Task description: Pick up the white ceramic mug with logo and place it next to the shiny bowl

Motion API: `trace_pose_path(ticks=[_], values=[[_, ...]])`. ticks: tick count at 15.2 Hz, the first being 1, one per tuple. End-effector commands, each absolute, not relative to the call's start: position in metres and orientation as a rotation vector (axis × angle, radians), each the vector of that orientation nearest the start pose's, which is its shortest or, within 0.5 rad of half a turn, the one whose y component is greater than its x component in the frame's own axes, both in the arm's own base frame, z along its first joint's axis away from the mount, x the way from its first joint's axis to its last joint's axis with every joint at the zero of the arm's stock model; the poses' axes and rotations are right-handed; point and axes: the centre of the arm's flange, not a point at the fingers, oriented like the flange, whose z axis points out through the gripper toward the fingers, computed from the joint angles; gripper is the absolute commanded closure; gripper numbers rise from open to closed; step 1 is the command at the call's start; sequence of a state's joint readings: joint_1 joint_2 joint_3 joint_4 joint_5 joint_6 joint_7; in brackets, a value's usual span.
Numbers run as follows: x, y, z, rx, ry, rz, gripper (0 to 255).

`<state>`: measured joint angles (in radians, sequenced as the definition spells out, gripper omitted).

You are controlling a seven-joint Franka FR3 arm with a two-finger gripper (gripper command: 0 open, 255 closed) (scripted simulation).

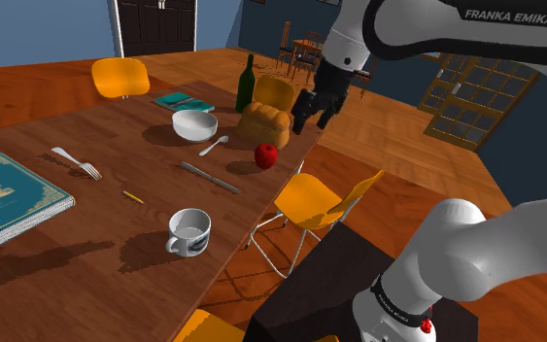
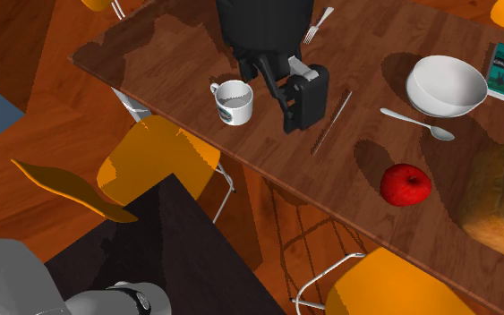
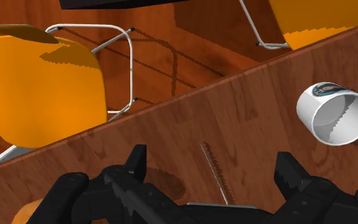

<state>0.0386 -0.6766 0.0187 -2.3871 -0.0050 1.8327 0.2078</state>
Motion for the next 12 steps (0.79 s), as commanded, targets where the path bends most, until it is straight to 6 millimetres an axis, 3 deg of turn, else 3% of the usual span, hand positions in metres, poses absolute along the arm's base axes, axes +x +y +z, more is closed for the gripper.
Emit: trace_pose_path(ticks=[1, 12], values=[[0.37, 0.035, 0.545, -3.123, 0.245, -0.175, 0], [0.429, 0.111, 0.435, -3.105, 0.269, -0.067, 0]])
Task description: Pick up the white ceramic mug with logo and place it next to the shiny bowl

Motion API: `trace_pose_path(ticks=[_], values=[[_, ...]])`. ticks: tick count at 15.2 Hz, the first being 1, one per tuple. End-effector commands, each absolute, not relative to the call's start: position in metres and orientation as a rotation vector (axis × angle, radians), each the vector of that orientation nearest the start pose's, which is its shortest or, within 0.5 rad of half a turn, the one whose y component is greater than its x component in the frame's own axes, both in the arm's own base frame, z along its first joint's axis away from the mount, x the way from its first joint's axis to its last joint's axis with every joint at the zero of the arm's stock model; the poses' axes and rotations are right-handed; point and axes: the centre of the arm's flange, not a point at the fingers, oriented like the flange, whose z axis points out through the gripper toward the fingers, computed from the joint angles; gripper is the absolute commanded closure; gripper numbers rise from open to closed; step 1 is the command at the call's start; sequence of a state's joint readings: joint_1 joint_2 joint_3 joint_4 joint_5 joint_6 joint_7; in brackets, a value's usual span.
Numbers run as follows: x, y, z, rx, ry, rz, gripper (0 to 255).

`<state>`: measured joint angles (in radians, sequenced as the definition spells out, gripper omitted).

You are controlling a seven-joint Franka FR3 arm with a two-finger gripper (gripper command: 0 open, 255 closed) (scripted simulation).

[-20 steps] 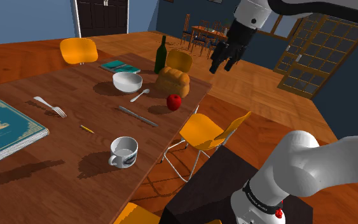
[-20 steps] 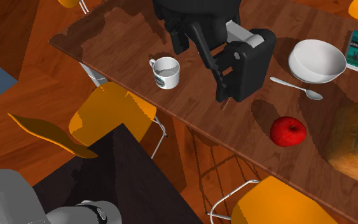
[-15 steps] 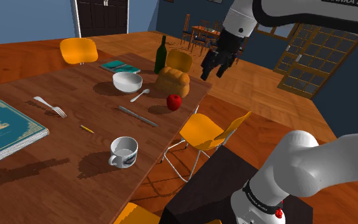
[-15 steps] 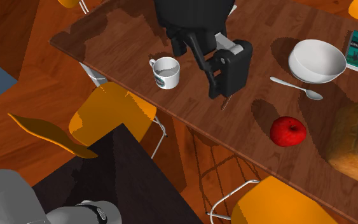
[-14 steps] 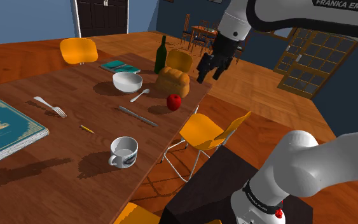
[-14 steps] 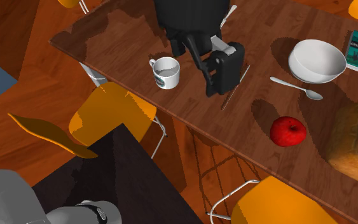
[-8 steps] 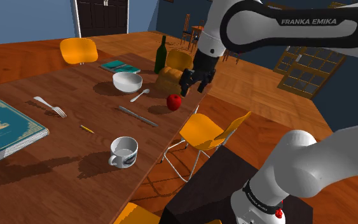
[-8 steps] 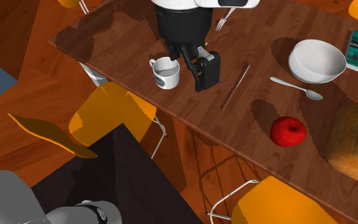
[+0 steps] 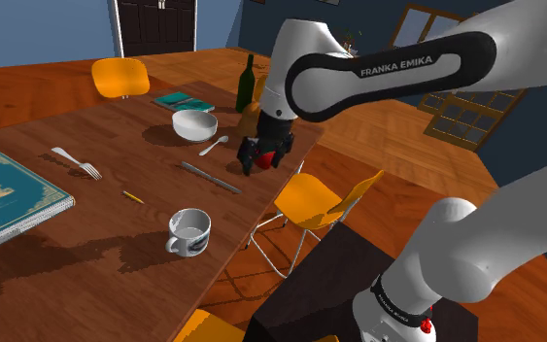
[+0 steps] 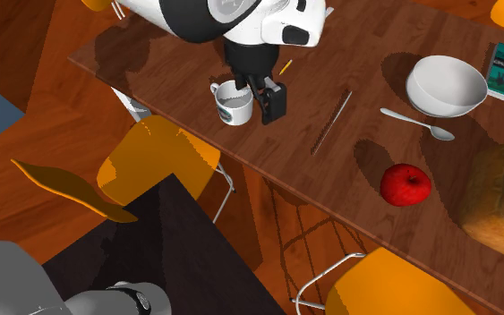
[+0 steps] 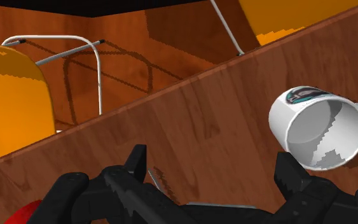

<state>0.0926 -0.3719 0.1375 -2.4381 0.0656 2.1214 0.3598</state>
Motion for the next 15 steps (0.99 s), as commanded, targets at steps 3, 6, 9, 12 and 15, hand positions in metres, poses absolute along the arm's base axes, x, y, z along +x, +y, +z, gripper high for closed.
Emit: trace_pose_path(ticks=[3, 6, 9, 12, 15], values=[[0.444, 0.132, 0.405, -3.099, 0.275, -0.038, 0], [0.459, 0.153, 0.375, -3.093, 0.281, -0.008, 0], [0.473, 0.175, 0.344, -3.086, 0.288, 0.021, 0], [0.487, 0.196, 0.313, -3.08, 0.294, 0.049, 0], [0.493, 0.207, 0.294, -3.077, 0.297, 0.063, 0]])
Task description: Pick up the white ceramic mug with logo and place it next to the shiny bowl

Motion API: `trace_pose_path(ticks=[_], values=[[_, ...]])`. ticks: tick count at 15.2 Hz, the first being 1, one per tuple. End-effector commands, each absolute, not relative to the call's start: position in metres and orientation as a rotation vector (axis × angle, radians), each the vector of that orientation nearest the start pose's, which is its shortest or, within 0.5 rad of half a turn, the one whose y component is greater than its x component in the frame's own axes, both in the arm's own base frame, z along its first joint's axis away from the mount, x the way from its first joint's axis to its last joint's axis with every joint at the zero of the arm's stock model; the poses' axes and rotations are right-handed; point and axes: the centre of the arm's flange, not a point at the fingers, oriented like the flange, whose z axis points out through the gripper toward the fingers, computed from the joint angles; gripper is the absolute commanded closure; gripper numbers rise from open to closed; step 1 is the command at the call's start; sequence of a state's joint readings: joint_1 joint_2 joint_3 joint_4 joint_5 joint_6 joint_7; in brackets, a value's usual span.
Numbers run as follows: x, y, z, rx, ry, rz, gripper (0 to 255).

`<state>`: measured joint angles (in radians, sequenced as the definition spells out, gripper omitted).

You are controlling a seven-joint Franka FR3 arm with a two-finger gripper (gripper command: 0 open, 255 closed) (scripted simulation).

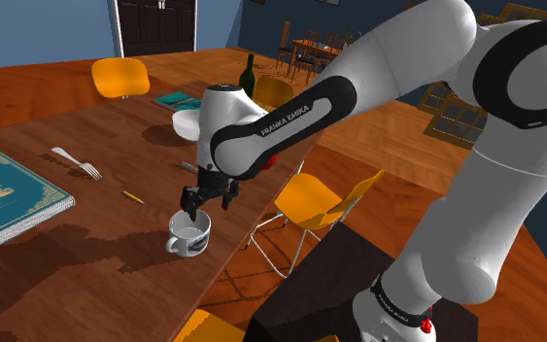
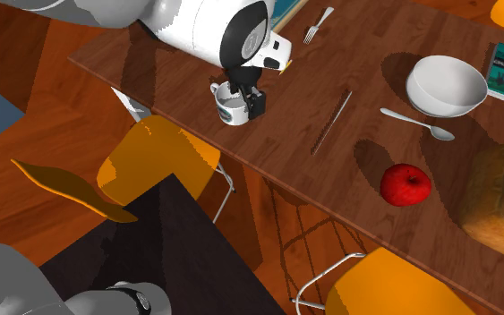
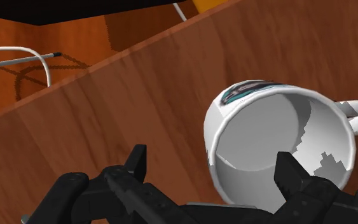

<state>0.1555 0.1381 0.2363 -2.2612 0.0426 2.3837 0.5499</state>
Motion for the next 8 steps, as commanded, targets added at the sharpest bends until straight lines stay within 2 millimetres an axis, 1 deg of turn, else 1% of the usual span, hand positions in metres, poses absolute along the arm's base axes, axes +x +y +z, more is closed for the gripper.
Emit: trace_pose_path(ticks=[1, 5, 6, 8], values=[[0.492, 0.207, 0.289, -3.077, 0.297, 0.063, 0], [0.492, 0.208, 0.268, -3.077, 0.297, 0.063, 0], [0.491, 0.209, 0.259, -3.077, 0.297, 0.063, 0], [0.491, 0.209, 0.259, -3.077, 0.297, 0.063, 0]])
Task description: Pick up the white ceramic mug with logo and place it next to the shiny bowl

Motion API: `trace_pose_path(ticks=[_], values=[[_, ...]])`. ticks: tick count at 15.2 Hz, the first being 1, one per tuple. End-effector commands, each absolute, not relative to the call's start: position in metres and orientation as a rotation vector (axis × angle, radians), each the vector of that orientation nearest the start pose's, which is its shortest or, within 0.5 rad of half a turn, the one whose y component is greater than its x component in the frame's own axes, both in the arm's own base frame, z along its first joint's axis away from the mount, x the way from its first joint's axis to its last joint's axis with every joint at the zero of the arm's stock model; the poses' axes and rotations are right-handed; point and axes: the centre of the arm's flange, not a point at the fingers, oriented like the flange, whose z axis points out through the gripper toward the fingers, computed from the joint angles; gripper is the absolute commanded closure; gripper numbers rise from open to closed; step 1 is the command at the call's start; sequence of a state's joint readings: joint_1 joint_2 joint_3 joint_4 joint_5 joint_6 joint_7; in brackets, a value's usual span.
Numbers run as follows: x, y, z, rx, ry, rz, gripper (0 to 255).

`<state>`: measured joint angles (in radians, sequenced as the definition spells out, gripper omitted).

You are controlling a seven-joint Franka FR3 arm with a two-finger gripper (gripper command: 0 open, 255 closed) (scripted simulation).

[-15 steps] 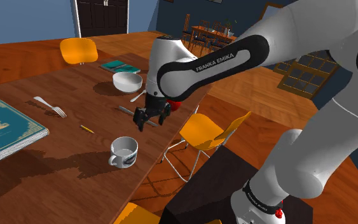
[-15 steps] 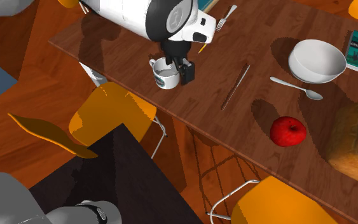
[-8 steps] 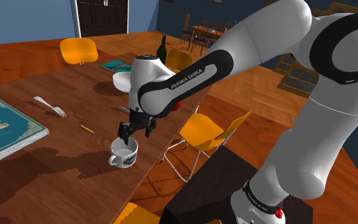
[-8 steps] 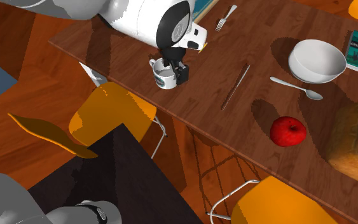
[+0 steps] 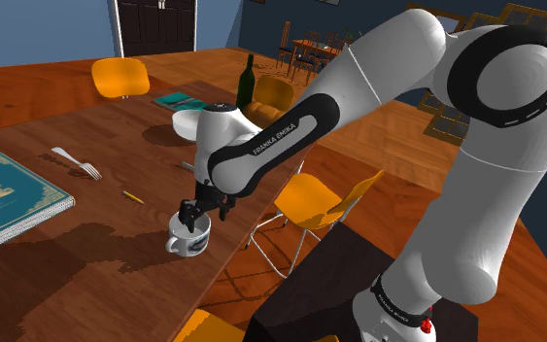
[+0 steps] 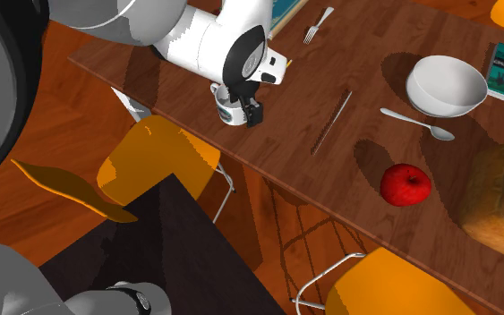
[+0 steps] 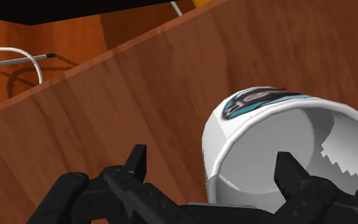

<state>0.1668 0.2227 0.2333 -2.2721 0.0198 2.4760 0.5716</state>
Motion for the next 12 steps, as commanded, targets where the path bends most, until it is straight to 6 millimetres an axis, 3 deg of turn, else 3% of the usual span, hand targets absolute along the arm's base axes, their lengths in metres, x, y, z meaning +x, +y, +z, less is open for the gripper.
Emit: trace_pose_path(ticks=[1, 6, 7, 12], values=[[0.4914, 0.2087, 0.2592, -3.077, 0.297, 0.063, 0], [0.4914, 0.2087, 0.2593, -3.077, 0.297, 0.063, 0], [0.4914, 0.2087, 0.2593, -3.077, 0.297, 0.063, 255], [0.4914, 0.2087, 0.2593, -3.077, 0.297, 0.063, 255]])
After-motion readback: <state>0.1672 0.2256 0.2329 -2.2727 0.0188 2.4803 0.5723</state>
